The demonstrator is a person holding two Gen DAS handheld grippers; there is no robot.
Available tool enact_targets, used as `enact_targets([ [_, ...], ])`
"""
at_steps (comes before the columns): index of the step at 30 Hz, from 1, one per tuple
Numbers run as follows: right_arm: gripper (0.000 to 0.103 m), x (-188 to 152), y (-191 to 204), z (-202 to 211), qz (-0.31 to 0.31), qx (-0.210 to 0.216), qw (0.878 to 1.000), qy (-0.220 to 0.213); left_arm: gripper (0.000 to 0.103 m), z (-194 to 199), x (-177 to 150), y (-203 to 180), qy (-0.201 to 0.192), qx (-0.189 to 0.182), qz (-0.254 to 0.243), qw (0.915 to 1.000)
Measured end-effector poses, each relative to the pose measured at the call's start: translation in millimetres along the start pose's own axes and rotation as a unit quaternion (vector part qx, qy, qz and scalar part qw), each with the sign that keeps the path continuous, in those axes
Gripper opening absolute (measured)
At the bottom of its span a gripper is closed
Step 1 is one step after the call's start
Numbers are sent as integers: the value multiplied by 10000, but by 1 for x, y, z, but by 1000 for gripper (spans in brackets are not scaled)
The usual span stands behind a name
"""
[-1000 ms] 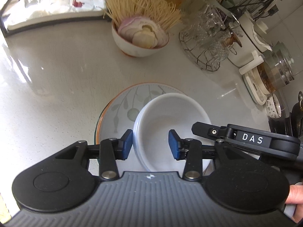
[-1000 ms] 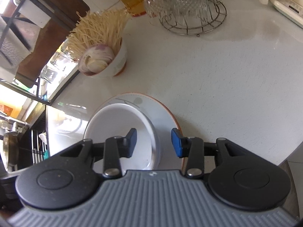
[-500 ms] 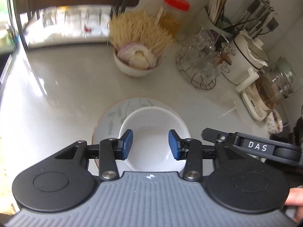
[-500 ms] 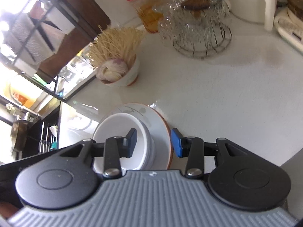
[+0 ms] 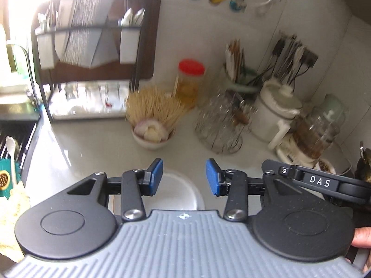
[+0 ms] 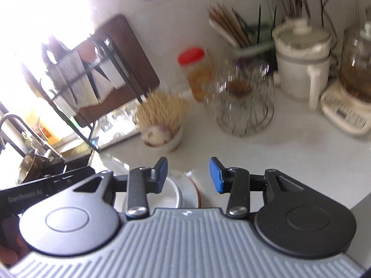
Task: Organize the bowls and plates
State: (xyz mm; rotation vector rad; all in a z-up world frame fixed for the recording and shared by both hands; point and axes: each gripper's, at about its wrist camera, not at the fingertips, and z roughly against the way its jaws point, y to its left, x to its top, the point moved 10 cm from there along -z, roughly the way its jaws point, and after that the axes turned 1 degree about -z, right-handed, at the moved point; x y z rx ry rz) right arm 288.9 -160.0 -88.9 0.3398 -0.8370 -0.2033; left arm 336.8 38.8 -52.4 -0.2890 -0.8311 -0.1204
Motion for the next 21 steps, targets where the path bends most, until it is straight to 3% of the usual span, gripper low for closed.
enact_targets([
  [11,43,7,7,86,467,123,9949,-887,48,73,-14,-43,-446,11,-201,9988],
  [21,43,-27,1,132,666,94,9922,-1050,55,105,-62,-59,-341,135,-115,9993],
])
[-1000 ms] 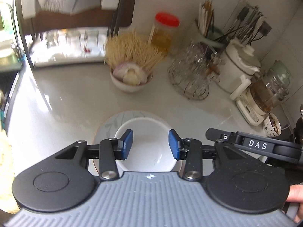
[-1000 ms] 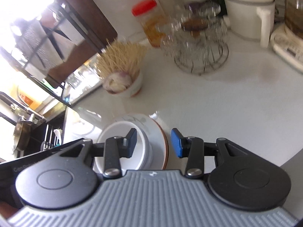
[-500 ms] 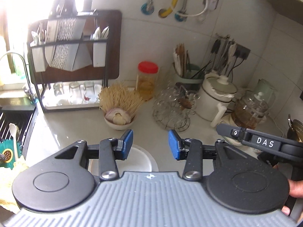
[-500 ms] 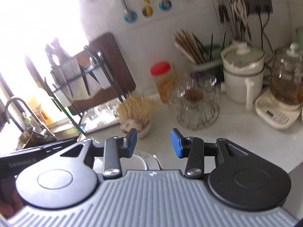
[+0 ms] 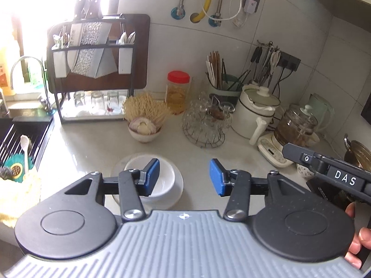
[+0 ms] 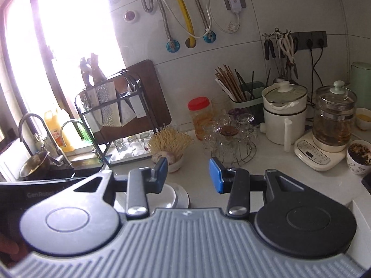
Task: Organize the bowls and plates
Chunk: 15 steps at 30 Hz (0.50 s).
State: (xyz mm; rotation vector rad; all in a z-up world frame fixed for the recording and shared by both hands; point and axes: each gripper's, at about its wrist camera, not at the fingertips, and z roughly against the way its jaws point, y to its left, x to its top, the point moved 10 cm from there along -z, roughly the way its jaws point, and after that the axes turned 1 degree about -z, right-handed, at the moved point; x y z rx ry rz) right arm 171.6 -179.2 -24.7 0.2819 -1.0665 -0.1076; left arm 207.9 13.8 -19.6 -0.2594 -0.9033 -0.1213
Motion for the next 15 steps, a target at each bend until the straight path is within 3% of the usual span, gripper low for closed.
enact_targets([
  [10,43,-30,4,28,260,-2,9996,136,73,26,-44,-1,172,221,125,9995],
  [15,63,-43,2,37,385,-125,9990,161,89,37,-60,1,195,357,175,9990],
])
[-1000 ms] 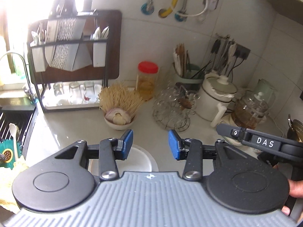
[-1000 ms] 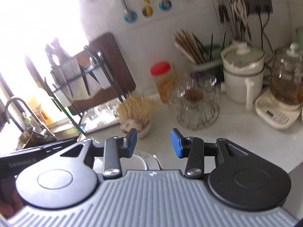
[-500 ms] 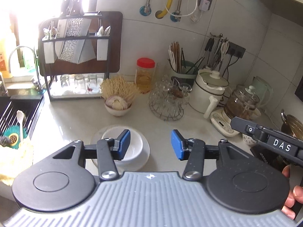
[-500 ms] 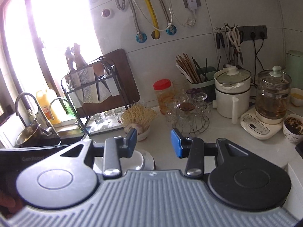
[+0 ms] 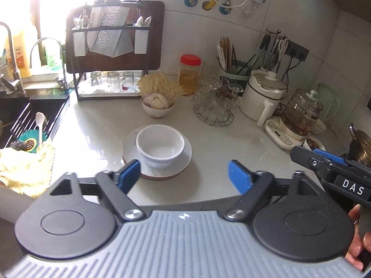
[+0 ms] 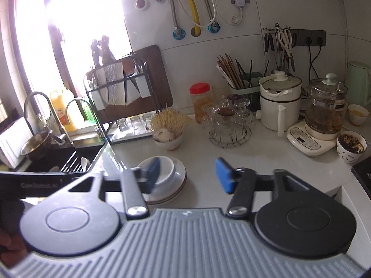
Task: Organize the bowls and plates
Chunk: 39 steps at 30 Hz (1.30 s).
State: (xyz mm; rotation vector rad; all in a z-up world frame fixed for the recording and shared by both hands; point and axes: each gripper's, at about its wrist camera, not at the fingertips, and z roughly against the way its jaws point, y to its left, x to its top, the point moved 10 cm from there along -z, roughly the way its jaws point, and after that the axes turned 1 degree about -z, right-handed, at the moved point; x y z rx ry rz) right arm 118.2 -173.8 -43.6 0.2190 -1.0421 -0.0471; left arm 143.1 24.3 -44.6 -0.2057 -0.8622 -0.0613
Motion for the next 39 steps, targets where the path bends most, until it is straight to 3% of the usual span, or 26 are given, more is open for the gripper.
enact_targets([
  [4,82,1,0,9,80,-43,9999,-111,95,9,-6,4,-40,112,24,9999],
  [7,86,-1,0,12,66,-10,10000,-52,98,15,-7,7,-87,195,19,9998],
  [9,101,-3,0,12,89,-62,9999,-24,99,18,-7,8,-110,267,-1,9996],
  [10,103,-3,-1,12,73,-59,9999,-42,100,19,-8,9,-124,304,-18,9995],
  [39,103,-20,4,20,-69,31,9999,83,100,32,-26,15,-53,504,-19,9987],
])
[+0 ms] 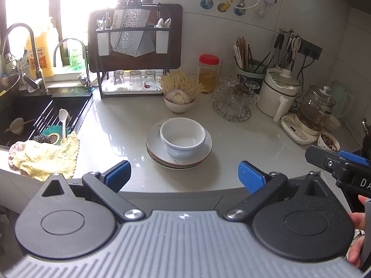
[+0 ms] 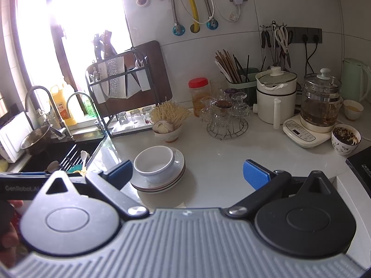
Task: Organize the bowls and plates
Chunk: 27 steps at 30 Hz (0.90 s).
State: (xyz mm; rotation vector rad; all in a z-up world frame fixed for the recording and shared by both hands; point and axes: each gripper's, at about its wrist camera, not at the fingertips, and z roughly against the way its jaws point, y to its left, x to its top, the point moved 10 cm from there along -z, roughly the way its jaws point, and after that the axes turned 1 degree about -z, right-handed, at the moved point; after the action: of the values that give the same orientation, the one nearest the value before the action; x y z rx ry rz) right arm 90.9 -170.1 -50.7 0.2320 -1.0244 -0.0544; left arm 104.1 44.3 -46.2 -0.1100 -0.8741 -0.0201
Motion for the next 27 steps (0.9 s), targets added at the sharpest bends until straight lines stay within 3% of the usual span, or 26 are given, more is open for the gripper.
enact_targets([
  [17,103,-7,1,2,50,82,9999,97,101,9,-12,15,-23,268,103,9996],
  [27,103,-11,1,8,71,91,9998,155,101,13,-22,12,29,234,103,9997],
])
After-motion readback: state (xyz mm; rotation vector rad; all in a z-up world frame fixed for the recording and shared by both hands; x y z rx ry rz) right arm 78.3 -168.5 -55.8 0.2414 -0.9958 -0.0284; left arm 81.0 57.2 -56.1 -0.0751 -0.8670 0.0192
